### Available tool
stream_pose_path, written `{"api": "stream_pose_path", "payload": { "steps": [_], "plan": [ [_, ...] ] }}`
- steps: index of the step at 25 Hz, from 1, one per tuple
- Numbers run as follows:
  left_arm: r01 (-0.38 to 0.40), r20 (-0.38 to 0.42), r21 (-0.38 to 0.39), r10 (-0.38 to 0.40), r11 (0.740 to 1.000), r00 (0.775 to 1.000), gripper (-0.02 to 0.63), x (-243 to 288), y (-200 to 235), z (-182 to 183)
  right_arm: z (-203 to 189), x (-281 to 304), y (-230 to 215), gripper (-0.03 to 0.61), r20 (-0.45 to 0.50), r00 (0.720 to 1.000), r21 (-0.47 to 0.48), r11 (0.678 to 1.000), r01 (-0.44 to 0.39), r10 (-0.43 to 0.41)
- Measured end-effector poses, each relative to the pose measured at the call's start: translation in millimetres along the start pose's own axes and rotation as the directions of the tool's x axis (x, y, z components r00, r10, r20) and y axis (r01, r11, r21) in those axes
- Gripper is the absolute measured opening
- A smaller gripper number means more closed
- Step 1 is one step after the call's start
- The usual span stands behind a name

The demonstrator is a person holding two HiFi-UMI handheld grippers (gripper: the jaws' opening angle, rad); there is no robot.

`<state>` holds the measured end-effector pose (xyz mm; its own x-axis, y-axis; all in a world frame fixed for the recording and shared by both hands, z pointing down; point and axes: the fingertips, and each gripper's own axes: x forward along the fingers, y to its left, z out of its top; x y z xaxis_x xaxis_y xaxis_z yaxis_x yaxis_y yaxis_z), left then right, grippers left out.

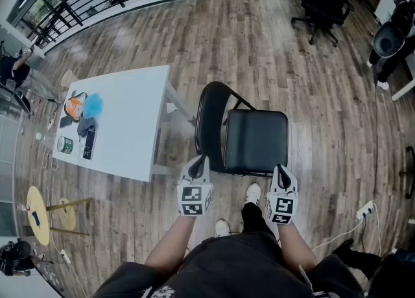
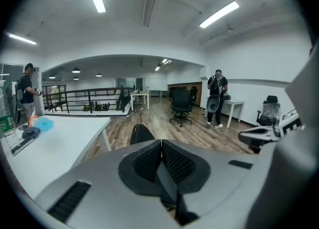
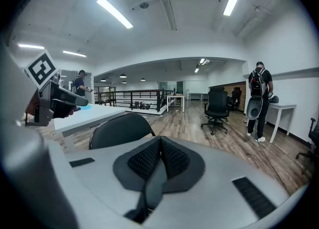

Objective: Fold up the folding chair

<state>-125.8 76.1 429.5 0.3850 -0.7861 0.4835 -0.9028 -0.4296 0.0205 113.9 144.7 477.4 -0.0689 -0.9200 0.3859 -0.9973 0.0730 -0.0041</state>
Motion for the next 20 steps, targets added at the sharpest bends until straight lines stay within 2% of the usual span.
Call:
{"api": "stream_pose_path", "payload": {
  "steps": [3, 6, 9, 10, 11, 12, 16, 20],
  "plan": [
    [-0.051, -0.052, -0.002, 0.051, 0.999, 0.997, 0.011, 42, 15, 0, -13, 39, -29, 0.015, -0.025, 1.000, 0.007, 1.000, -0.005, 0.006],
    [-0.097, -0.106, 0.004, 0.097, 0.995, 0.990, 0.092, 76, 29, -3, -40, 72, -59, 0.015, -0.086, 0.996, 0.025, 1.000, -0.011, 0.013],
    [-0.130, -0.163, 0.003, 0.129, 0.992, 0.978, 0.129, 104, 39, -10, -73, 97, -82, 0.020, -0.160, 0.986, 0.060, 0.997, -0.047, 0.056],
    [-0.139, -0.184, 0.009, 0.138, 0.990, 0.973, 0.137, 113, 42, -12, -84, 106, -86, 0.047, -0.186, 0.979, 0.069, 0.995, -0.068, 0.080],
    [-0.146, -0.207, 0.020, 0.147, 0.989, 0.967, 0.150, 121, 45, -15, -94, 114, -90, 0.119, -0.211, 0.972, 0.078, 0.993, -0.087, 0.102],
    [-0.152, -0.232, 0.029, 0.155, 0.988, 0.960, 0.161, 128, 48, -17, -104, 121, -94, 0.159, -0.234, 0.965, 0.087, 0.991, -0.101, 0.119],
    [-0.164, -0.335, 0.016, 0.160, 0.986, 0.929, 0.213, 148, 54, -31, -142, 146, -117, 0.195, -0.317, 0.938, 0.131, 0.986, -0.105, 0.142],
    [-0.198, -0.402, -0.021, 0.173, 0.980, 0.899, 0.227, 160, 63, -48, -202, 164, -144, 0.238, -0.431, 0.885, 0.226, 0.971, -0.083, 0.176]
  ]
}}
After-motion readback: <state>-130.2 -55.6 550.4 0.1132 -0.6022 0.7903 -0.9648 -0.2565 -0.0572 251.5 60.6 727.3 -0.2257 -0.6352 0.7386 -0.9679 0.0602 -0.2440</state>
